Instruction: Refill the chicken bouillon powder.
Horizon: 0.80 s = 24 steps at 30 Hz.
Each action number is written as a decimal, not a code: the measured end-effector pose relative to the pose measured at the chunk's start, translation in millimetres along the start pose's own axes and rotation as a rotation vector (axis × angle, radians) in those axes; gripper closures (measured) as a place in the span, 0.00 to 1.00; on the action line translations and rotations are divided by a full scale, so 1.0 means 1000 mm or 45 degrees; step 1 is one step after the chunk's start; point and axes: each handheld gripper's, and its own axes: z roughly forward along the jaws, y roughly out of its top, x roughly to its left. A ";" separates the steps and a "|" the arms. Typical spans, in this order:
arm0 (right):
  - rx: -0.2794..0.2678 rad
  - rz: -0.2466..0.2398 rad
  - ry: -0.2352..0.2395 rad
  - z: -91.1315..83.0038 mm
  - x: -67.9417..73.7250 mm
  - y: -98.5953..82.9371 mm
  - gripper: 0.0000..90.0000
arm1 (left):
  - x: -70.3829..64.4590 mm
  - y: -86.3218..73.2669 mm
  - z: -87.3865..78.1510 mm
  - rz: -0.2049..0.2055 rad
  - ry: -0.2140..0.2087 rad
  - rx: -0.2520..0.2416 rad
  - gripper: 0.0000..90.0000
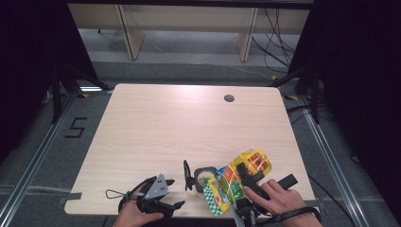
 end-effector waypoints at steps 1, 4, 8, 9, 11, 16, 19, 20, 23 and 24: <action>0.000 0.005 0.012 0.000 -0.001 0.000 0.43 | 0.001 0.000 -0.001 0.014 0.007 0.015 0.25; -0.011 -0.030 0.017 0.002 -0.001 0.001 0.44 | 0.000 0.000 -0.001 -0.004 -0.002 -0.001 0.25; -0.007 0.006 0.017 0.001 0.000 0.000 0.44 | 0.000 0.000 0.000 -0.009 -0.006 -0.009 0.25; 0.000 0.002 0.008 0.000 -0.001 0.000 0.44 | 0.000 0.000 0.000 -0.005 0.005 -0.007 0.25; -0.038 -0.054 -0.007 0.000 -0.006 0.000 0.44 | 0.000 0.000 -0.001 0.010 0.005 0.009 0.25; -0.003 0.010 0.021 0.001 0.000 -0.001 0.44 | 0.000 0.000 0.000 -0.007 0.003 -0.013 0.25; -0.039 -0.040 0.006 0.002 -0.004 -0.001 0.44 | 0.000 0.000 -0.001 -0.002 -0.004 0.000 0.25; -0.036 -0.051 0.008 0.003 -0.004 -0.001 0.44 | 0.000 0.000 0.000 -0.003 -0.002 -0.003 0.25; 0.000 0.015 0.025 0.002 0.001 -0.002 0.44 | 0.001 0.001 -0.001 0.011 -0.002 -0.004 0.25; -0.010 -0.027 0.016 0.001 -0.003 -0.002 0.44 | 0.000 0.000 -0.001 -0.003 0.007 -0.010 0.25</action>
